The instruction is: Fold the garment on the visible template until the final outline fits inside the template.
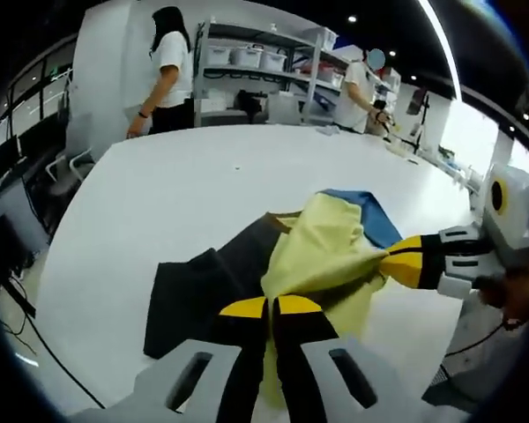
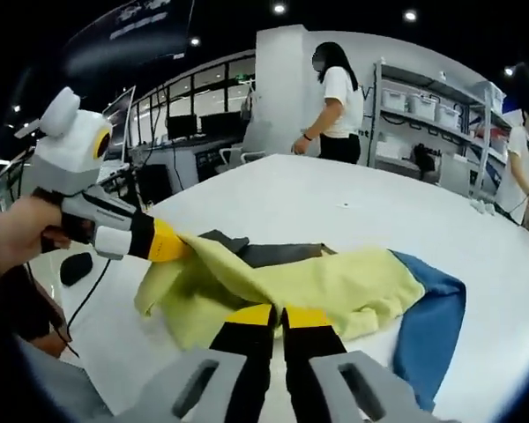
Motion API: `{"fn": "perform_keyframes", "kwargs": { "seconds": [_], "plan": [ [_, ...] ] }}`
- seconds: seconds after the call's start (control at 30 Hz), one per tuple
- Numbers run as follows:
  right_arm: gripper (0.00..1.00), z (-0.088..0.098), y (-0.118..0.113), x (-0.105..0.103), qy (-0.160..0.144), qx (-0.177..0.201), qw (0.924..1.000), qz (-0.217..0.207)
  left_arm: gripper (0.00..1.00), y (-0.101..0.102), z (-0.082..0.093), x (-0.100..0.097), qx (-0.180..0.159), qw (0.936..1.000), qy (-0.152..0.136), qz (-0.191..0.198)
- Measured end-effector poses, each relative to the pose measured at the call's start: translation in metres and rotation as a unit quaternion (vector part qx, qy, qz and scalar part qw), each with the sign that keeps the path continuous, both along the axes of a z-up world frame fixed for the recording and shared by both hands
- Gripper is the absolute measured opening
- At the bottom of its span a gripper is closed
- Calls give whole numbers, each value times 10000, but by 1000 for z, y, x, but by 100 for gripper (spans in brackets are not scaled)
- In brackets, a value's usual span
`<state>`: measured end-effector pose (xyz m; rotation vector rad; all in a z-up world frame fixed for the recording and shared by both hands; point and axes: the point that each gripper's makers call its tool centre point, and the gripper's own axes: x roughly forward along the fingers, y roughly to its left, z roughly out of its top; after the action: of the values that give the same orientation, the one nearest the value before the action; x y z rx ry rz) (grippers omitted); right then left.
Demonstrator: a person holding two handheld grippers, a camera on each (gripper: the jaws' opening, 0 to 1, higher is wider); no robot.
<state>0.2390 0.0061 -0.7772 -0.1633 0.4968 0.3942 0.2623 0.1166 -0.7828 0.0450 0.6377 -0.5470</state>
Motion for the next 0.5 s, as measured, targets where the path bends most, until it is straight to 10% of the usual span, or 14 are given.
{"fn": "perform_keyframes", "kwargs": {
  "seconds": [0.27, 0.5],
  "plan": [
    [0, 38, -6, 4, -556, -712, 9952, 369, 3, -6, 20, -5, -230, 9995, -215, -50],
    [0, 53, -8, -2, -442, -833, 9921, 824, 3, -11, 39, -13, -151, 9993, -287, -211]
  ]
}}
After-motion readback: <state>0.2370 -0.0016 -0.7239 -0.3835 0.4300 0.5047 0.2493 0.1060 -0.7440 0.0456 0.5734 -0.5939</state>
